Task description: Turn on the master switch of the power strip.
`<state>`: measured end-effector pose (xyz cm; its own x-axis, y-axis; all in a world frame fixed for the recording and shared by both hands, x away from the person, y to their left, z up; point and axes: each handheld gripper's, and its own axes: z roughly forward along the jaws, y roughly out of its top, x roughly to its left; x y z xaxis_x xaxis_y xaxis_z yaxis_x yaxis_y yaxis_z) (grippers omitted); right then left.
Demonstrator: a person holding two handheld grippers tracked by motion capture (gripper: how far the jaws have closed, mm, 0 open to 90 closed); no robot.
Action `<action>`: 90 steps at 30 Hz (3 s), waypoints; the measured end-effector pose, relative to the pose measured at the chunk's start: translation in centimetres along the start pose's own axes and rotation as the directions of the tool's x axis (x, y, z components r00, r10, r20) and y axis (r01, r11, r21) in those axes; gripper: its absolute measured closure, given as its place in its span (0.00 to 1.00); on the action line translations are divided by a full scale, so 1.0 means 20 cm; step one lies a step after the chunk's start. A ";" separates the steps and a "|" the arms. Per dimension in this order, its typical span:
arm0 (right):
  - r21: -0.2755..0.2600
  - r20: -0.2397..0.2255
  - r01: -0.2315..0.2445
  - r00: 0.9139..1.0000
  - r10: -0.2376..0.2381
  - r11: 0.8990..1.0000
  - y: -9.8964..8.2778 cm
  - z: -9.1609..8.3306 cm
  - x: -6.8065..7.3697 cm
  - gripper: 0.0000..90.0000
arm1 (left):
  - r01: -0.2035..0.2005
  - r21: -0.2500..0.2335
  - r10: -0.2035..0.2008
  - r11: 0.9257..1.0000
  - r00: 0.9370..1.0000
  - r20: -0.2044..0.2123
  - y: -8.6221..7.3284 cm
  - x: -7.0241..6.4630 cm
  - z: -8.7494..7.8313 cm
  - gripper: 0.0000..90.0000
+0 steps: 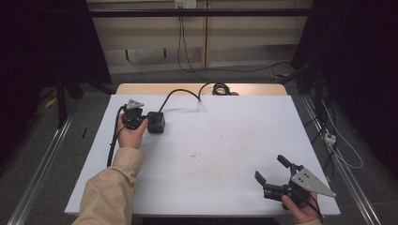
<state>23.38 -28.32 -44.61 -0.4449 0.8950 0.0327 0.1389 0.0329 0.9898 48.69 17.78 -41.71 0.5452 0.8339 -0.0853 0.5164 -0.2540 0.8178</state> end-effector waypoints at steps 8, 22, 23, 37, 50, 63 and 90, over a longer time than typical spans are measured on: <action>0.000 -0.002 0.001 1.000 -0.001 1.000 0.00 0.00 0.00 0.03 | -0.007 -0.003 0.007 1.000 1.000 -0.002 0.00 0.00 0.00 1.00; -0.002 -0.003 0.008 1.000 -0.008 1.000 0.00 0.00 0.00 0.03 | -0.017 0.008 0.018 1.000 1.000 -0.019 0.00 -0.01 0.00 1.00; -0.003 -0.002 0.005 1.000 -0.005 1.000 0.00 0.00 0.00 0.03 | -0.010 0.005 0.010 1.000 1.000 -0.015 0.00 -0.01 0.00 1.00; 0.000 -0.004 0.006 1.000 -0.006 1.000 0.00 0.00 0.00 0.03 | -0.021 0.005 0.021 1.000 0.999 -0.024 0.00 -0.02 0.00 1.00; -0.002 -0.006 0.010 1.000 -0.010 1.000 0.00 0.00 0.00 0.03 | -0.030 0.012 0.031 0.999 0.999 -0.036 0.00 -0.03 0.01 1.00; -0.001 -0.006 0.006 1.000 -0.006 1.000 0.00 0.00 0.00 0.03 | -0.006 0.009 0.006 1.000 0.999 -0.035 0.00 -0.03 0.01 1.00; 0.001 -0.010 0.003 1.000 -0.003 1.000 0.00 0.00 0.00 0.03 | -0.008 0.007 0.008 1.000 0.999 -0.048 0.00 -0.04 0.01 1.00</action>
<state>23.34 -28.28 -44.62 -0.4541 0.8904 0.0307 0.1385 0.0365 0.9897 48.36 17.10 -41.83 0.5171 0.8544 -0.0515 0.5170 -0.2639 0.8143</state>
